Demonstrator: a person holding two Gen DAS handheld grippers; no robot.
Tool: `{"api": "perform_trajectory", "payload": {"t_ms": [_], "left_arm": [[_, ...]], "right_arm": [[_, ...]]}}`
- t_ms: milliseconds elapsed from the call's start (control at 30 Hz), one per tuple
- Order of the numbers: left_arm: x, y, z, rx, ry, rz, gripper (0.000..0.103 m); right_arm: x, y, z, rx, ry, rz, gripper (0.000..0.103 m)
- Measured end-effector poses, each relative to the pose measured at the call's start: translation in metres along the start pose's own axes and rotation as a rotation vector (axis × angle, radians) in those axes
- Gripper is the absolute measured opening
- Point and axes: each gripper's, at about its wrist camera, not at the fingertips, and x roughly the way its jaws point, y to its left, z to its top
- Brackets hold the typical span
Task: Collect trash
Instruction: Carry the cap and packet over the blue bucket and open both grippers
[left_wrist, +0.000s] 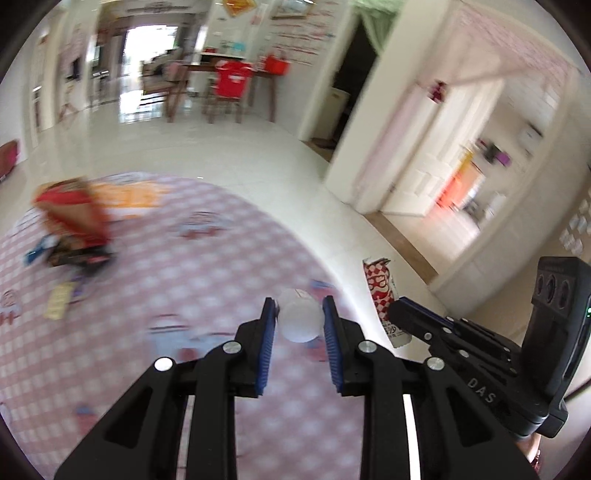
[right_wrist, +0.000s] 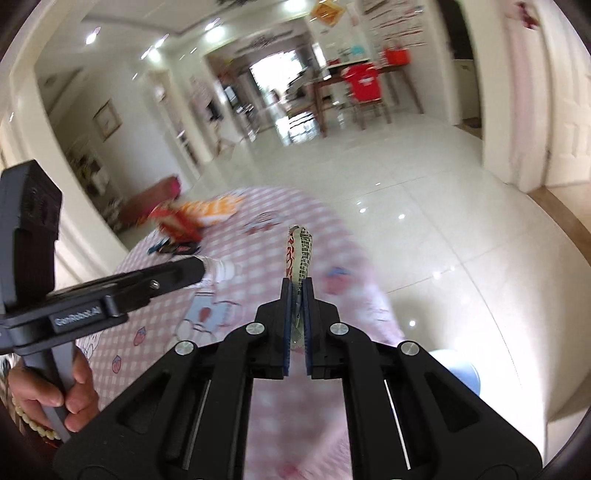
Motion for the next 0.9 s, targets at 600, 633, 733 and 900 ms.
{"api": "perform_trajectory", "payload": {"t_ms": [600,633,733,900], "left_arm": [[0.119,-0.161,-0.014,0.191,0.180,-0.156,0.027],[0.123,-0.161,-0.015,0.184,0.196,-0.162,0.041],[0.133,-0.162,-0.017,0.160,0.205,-0.139,0.076],[0.136,-0.153,-0.022,0.142,0.218,-0.114,0.076]], "right_arm": [[-0.096,-0.148,-0.044,0.282,-0.154,-0.210,0.005],[-0.095,-0.151,-0.046,0.292,-0.156,-0.213,0.005],[-0.091,-0.155,-0.049,0.306,-0.151,-0.220,0.005],[-0.087,-0.158,-0.053,0.316,-0.134,-0.215,0.006]]}}
